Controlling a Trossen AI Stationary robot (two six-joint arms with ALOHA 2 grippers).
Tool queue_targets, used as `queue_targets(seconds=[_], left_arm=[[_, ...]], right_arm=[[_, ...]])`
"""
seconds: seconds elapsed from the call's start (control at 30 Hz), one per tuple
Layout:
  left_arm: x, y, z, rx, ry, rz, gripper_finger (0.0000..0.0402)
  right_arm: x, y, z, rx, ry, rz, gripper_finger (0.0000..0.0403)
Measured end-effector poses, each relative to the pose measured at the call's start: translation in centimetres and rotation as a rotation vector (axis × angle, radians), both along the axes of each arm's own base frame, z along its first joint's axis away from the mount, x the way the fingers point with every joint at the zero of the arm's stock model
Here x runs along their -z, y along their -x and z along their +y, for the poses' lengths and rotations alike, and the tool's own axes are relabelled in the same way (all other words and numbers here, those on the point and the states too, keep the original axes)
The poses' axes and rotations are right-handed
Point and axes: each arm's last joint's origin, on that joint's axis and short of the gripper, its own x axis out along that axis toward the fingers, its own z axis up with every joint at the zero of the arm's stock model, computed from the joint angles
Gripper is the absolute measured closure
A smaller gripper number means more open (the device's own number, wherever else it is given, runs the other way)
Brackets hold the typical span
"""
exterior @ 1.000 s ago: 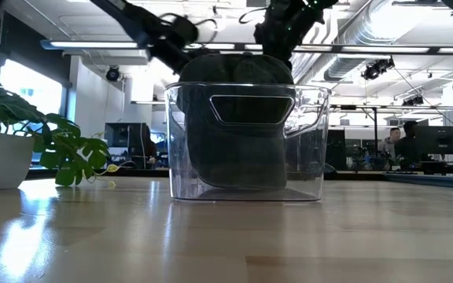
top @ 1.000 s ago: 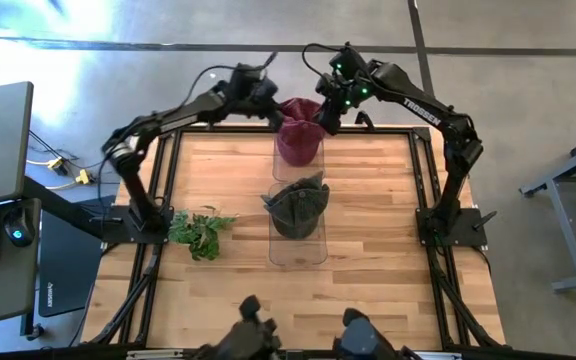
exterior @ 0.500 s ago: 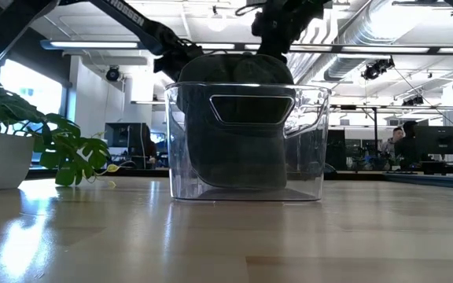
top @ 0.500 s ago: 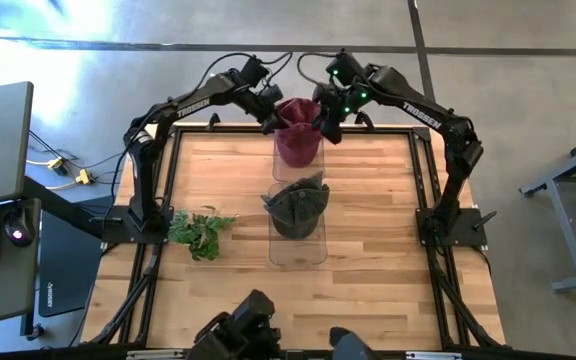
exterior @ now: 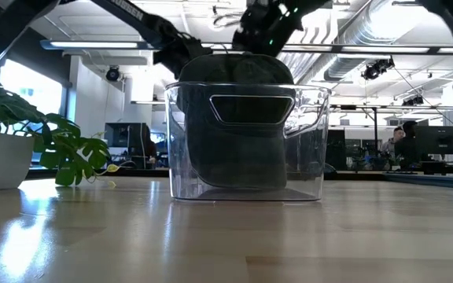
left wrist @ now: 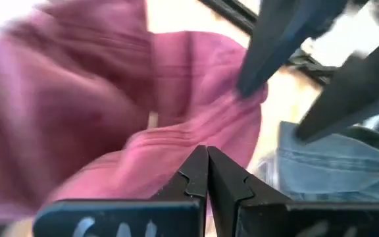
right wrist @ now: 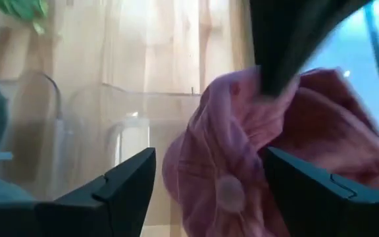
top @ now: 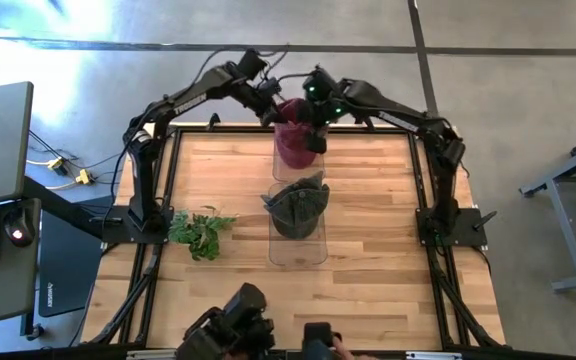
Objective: Pick & Place hat
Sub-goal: Put the red cap into the top transparent bin
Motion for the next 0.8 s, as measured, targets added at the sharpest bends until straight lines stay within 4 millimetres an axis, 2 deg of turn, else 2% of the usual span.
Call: queue_targets(seconds=[0.1,0.23,0.33,0.43,0.6,0.63,0.67,0.8], left_arm=[[-1.3,0.9,0.4,-0.052,-0.112,0.090,0.0401],[-1.0,1.5,0.5,-0.142,-0.234,0.286,0.0401],[-0.7,2.3,0.6,-0.159,-0.228,0.357,0.0401],[-0.4,3.4,0.9,-0.158,-0.202,0.416,0.0401],[-0.1,5.2,2.0,-0.192,-0.201,0.488,0.0401],[-0.2,5.6,2.2,-0.198,-0.195,0.482,0.0401],[-0.2,6.0,2.5,-0.200,-0.192,0.477,0.0401],[-0.2,6.9,3.2,-0.132,-0.185,0.404,0.0401]], right_arm=[[1.7,-1.1,-0.6,-0.013,0.014,0.021,0.0134],[2.7,-2.2,-1.5,0.037,0.063,0.002,0.0151],[3.5,-2.7,-2.0,0.063,0.090,0.001,0.0178],[4.1,-3.0,-2.0,0.031,0.042,-0.002,0.0233],[4.3,-3.0,-1.6,-0.003,-0.100,-0.040,0.0369],[4.1,-2.9,-1.5,-0.014,-0.122,-0.053,0.0385],[3.8,-2.8,-1.4,-0.026,-0.139,-0.069,0.0390],[2.0,-1.8,-1.2,-0.054,-0.216,-0.142,0.0371]])
